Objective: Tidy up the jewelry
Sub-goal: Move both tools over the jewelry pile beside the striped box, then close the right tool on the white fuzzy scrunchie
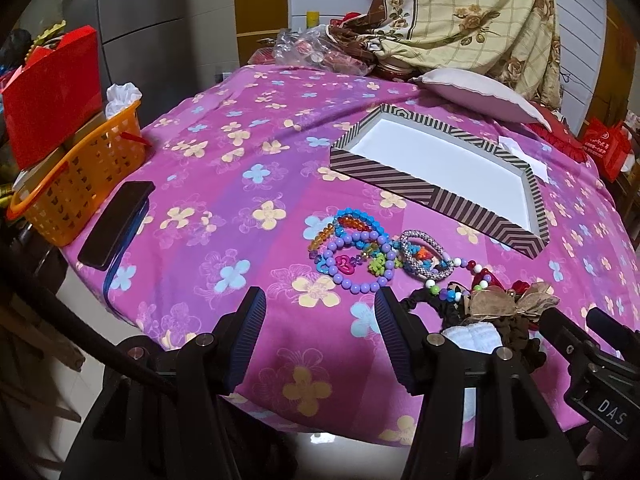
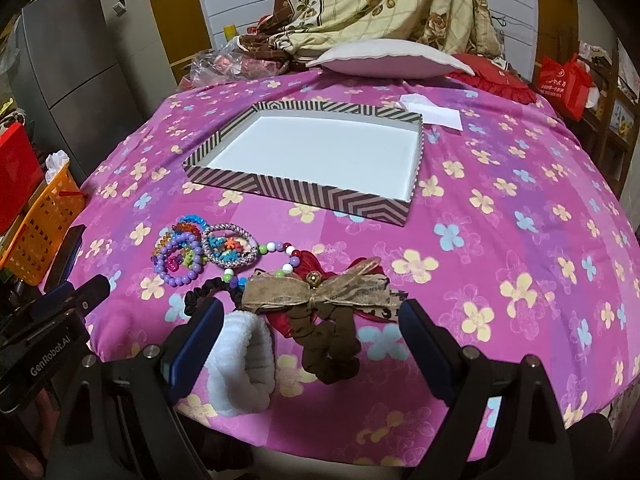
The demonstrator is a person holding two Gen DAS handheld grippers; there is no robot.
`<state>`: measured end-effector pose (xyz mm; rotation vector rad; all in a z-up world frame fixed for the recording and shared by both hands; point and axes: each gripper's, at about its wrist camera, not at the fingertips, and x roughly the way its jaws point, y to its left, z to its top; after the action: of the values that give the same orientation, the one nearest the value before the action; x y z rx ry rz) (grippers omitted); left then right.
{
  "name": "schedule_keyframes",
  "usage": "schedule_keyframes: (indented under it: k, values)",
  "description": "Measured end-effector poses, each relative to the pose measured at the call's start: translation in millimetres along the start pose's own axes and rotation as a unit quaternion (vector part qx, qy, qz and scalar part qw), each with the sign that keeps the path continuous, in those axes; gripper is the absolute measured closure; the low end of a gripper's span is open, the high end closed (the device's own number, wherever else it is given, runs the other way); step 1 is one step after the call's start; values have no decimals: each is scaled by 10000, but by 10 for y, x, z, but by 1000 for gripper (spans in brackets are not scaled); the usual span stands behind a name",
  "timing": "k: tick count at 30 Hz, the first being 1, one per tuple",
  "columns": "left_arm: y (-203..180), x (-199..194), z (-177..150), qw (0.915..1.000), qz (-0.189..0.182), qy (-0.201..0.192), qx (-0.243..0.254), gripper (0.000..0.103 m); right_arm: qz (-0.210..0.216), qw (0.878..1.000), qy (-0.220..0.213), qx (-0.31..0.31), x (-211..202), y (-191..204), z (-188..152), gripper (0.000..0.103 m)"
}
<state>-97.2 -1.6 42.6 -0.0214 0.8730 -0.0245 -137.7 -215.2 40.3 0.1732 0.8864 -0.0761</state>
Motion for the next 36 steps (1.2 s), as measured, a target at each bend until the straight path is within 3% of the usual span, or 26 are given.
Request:
schedule_keyframes:
  k: [30,36]
  values:
    - [-29,126,-67,9998,25,168,56,42,-1,9999,125,-78,105,-20,-50,11]
    - [128,168,-37,9992,-217,268,-178,42,-33,9999,101,-76,89,-96,-38,11]
